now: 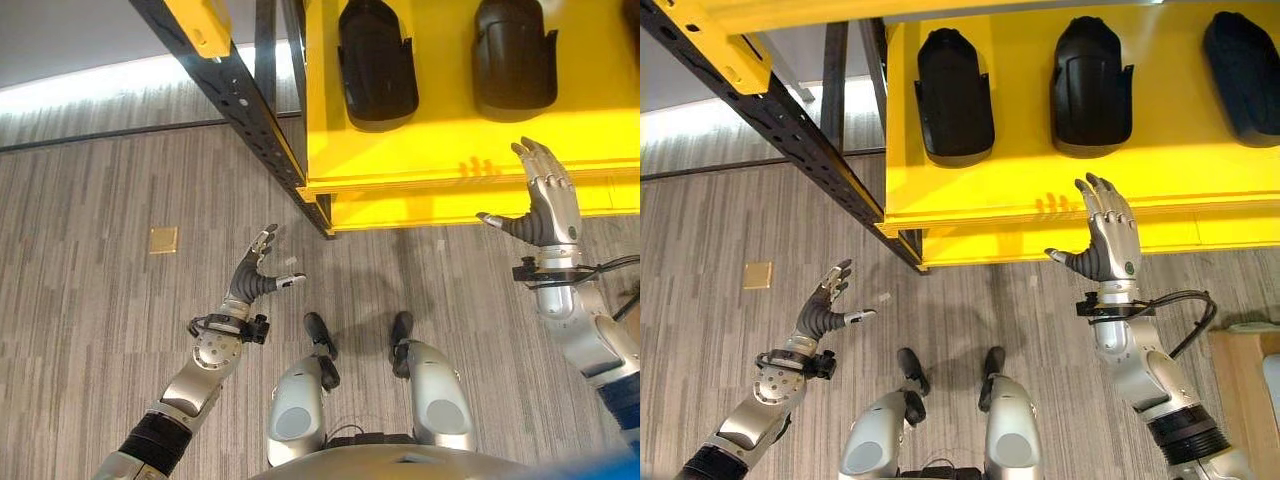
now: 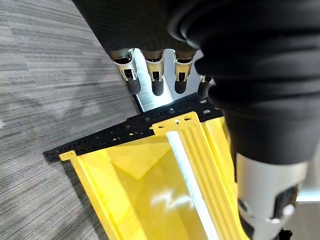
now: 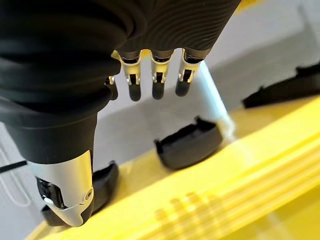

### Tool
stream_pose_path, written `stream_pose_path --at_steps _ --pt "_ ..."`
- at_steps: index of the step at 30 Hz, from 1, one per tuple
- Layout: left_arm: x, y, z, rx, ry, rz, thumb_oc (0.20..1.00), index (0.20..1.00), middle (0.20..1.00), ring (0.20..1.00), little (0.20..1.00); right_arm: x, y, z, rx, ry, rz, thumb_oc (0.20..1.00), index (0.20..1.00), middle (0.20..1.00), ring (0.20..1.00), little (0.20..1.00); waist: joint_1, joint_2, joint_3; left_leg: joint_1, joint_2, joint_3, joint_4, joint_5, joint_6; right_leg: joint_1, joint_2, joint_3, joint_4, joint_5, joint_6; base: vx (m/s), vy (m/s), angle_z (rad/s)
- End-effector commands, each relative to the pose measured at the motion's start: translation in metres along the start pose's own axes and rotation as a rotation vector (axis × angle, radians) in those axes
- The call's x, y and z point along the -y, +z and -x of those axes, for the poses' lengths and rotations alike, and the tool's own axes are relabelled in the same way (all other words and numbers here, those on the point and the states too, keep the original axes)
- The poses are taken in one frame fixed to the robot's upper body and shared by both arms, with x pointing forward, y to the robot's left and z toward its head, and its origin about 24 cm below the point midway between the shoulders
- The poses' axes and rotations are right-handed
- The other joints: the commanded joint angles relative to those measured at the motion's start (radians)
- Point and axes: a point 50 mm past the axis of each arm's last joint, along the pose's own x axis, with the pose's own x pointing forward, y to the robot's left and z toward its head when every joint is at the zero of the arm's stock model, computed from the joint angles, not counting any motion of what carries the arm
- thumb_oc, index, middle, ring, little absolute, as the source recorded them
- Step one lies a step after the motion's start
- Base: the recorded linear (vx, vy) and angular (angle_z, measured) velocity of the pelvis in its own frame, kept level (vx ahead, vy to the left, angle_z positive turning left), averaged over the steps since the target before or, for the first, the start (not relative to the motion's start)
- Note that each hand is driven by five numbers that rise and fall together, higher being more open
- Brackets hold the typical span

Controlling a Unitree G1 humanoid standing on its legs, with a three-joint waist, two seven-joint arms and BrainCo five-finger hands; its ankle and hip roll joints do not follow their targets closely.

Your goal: Move parts from the plastic box to the shelf.

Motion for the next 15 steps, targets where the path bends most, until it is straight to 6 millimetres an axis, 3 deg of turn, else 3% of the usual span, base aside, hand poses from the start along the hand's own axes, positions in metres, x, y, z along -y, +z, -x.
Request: stream_pose_path --at_steps 1,9,15 --pt "-0.006 0.014 0.004 0.1 -0.005 -0.021 1.0 1.0 1.0 1.0 1.0 0.022 0.01 -0.019 0.095 -0.114 -0.013 1.0 1.0 1.0 1.0 1.0 0.014 -0.038 -0.039 0.05 0.058 0.024 0.094 -0.131 -0.062 0.055 -0.024 -0.015 -0.029 -0.049 0.1 -0.01 -0.051 -0.01" --pt "-0.007 0.017 0.002 0.087 -0.078 -0.057 1.0 1.0 1.0 1.0 1.0 0.015 0.005 -0.031 0.103 0.045 0.061 1.0 1.0 1.0 1.0 1.0 0.044 -0.051 -0.05 0.061 0.061 0.014 0.079 -0.119 -0.069 0.077 -0.024 -0.017 -0.084 -0.017 0.11 0.0 -0.056 -0.01" --pt "-0.005 0.021 -0.004 0.094 -0.122 -0.084 1.0 1.0 1.0 1.0 1.0 0.009 0.008 -0.056 0.098 0.111 0.042 1.0 1.0 1.0 1.0 1.0 0.062 -0.051 -0.05 0.066 0.057 0.012 0.063 -0.109 -0.076 0.073 -0.022 -0.024 -0.1 -0.004 0.114 -0.02 -0.037 0.0"
